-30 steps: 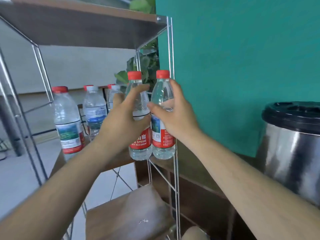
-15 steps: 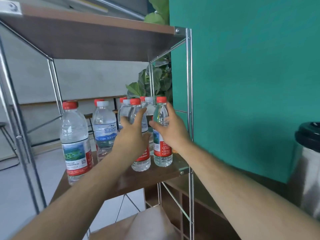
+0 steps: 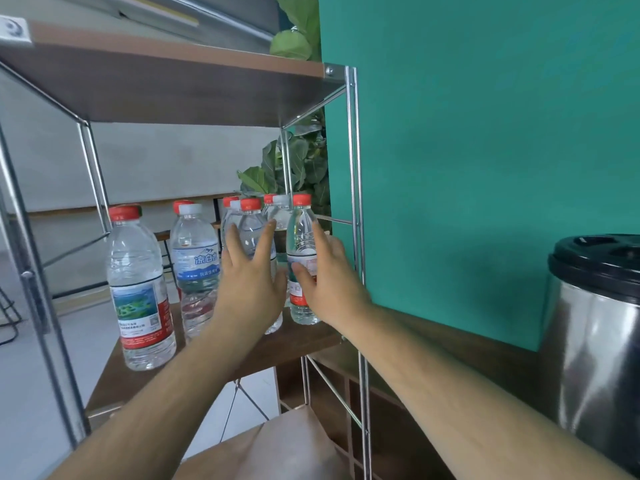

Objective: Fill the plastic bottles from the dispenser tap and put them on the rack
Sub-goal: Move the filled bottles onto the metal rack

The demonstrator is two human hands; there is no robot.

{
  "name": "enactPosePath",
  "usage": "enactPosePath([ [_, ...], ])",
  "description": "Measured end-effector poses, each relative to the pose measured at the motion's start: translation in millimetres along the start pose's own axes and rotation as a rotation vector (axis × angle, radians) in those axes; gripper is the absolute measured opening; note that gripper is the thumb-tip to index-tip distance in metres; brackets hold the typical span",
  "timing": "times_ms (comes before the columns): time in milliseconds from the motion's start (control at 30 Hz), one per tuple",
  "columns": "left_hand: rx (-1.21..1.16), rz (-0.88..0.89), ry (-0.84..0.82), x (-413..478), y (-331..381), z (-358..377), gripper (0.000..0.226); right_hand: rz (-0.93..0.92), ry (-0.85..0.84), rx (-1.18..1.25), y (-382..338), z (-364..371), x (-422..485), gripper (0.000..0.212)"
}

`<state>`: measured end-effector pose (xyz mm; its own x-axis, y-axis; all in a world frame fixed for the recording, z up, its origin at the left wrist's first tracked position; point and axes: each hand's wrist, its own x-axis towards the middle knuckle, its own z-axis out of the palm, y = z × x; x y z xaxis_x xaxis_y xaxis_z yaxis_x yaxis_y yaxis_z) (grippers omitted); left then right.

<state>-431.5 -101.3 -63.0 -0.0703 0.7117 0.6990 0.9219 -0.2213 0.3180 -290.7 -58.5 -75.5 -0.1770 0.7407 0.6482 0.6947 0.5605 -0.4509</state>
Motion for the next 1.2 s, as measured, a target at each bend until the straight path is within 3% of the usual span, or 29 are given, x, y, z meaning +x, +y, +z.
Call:
enactPosePath([
  [133, -0.155, 0.296, 0.161, -26, 26, 1, 0.055, -0.121, 0.194, -0.15, 0, -43, -61, 0.048],
  [233, -0.257, 0.43, 0.124, -45, 68, 21, 0.044, -0.122, 0.335, -0.292, 24, -92, -118, 0.04],
  [433, -0.434, 0.694, -0.084, -103, 212, 81, 0.047, 0.233, 0.429, -0.515, 105, -202, -244, 0.041],
  [567, -0.494, 0.888, -0.136, -138, 306, 115, 0.05, 0.428, 0.442, -0.674, 149, -266, -309, 0.044],
  [733, -0.506, 0.991, -0.279, -165, 401, 160, 0.057, 0.636, 0.414, -0.758, 198, -318, -354, 0.048],
  [967, -0.472, 0.864, -0.626, -191, 492, 248, 0.072, 0.876, 0.275, -0.766, 291, -356, -368, 0.058],
  [1100, -0.517, 0.59, -0.812, -188, 531, 303, 0.087, 0.961, 0.35, -0.593, 350, -365, -360, 0.068],
  [1200, -0.54, 0.397, -0.852, -188, 558, 337, 0.102, 1.013, 0.359, -0.518, 392, -368, -354, 0.087],
])
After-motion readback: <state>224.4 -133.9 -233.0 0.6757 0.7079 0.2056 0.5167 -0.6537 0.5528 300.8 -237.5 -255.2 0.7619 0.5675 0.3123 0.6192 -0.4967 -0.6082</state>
